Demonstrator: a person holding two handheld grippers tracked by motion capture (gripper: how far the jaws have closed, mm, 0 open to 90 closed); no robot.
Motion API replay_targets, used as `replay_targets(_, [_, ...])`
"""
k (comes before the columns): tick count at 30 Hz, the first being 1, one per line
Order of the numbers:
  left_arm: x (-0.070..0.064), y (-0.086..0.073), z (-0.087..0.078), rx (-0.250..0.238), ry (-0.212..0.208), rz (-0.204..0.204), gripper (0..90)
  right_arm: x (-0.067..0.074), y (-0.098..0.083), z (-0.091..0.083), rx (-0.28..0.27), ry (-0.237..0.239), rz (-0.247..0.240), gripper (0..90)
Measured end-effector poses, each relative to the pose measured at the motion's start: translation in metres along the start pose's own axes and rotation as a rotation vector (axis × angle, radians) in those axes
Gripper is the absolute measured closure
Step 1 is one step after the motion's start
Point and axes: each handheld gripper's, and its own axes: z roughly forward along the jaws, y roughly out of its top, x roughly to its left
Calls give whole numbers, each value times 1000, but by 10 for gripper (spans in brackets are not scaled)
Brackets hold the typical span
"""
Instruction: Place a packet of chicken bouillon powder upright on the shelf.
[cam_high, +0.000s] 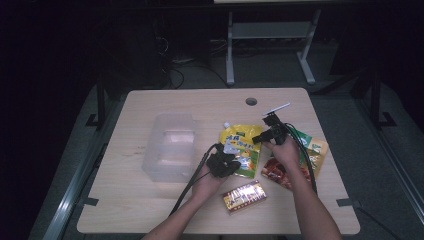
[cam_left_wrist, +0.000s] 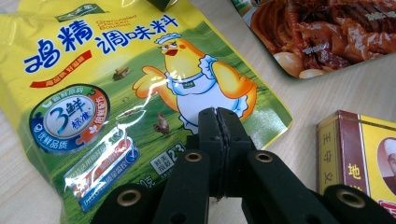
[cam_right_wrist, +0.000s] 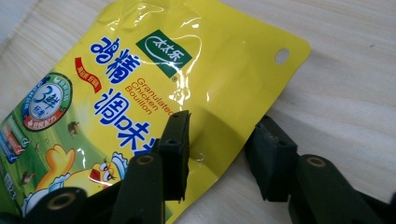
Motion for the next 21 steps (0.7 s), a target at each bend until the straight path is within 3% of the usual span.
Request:
replay_targets(6, [1, 0, 1, -3, -6, -1, 891, 4, 1, 1, -2, 30, -23, 719])
replay_targets(9, [0, 0, 1, 0, -4, 6, 889, 6, 2, 3, 1, 20, -50, 743])
replay_targets(10, [0, 0, 1, 1, -3, 7, 886, 8, 3, 3, 3, 2, -52, 814])
replay_targets(12, [1, 1, 1, 1, -1, 14, 884, 8, 4, 3, 5, -9, -58, 862])
replay_targets(21, [-1, 2, -3, -10, -4, 8, 825, 8, 3, -8, -10, 12, -57, 898])
